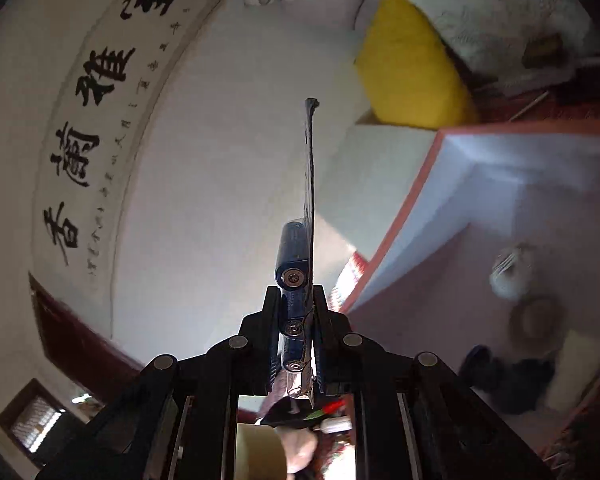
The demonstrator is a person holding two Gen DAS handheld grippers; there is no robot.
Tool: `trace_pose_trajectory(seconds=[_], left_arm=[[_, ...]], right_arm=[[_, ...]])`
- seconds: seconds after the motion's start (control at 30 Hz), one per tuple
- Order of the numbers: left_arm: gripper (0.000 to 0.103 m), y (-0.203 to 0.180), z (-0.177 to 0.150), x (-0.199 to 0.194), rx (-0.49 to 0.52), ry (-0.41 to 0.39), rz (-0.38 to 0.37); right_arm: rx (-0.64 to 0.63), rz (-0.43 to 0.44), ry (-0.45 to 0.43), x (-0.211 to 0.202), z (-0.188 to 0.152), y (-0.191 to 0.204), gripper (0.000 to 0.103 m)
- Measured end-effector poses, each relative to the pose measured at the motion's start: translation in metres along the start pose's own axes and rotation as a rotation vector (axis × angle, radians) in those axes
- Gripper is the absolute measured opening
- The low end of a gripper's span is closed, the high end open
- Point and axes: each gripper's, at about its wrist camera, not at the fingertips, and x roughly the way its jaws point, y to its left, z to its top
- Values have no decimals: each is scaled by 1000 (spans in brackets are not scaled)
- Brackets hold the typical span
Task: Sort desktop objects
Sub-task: 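Carry the battery pack and sponge into the pink box and open both tools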
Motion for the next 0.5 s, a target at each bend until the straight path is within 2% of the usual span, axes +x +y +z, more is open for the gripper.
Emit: trace_pose_trajectory(seconds=[0.17,0.27,0.3,0.33,0.37,0.43,0.5], left_arm=[[99,-42,7,31,62,47,-68],[99,-49,7,47,82,89,-72],[99,-49,5,50,85,94,-67],[100,-48,4,51,80,95,-64],[102,-45,4,50,67,92,-64],[102,-37,3,48,38,87,-63],[102,-27,3,45,0,88,-72]], right_arm=[[60,-142,-4,-7,22,-37,16],[115,-230,-30,-9,22,-53,31],[129,-252,-51,-12,22,-55,51],[141,-271,-70,-15,22,-56,63],[133,-268,-76,-17,21,-53,65],[108,-261,-79,-17,18,-45,76],[76,-254,-74,-15,14,-34,79]])
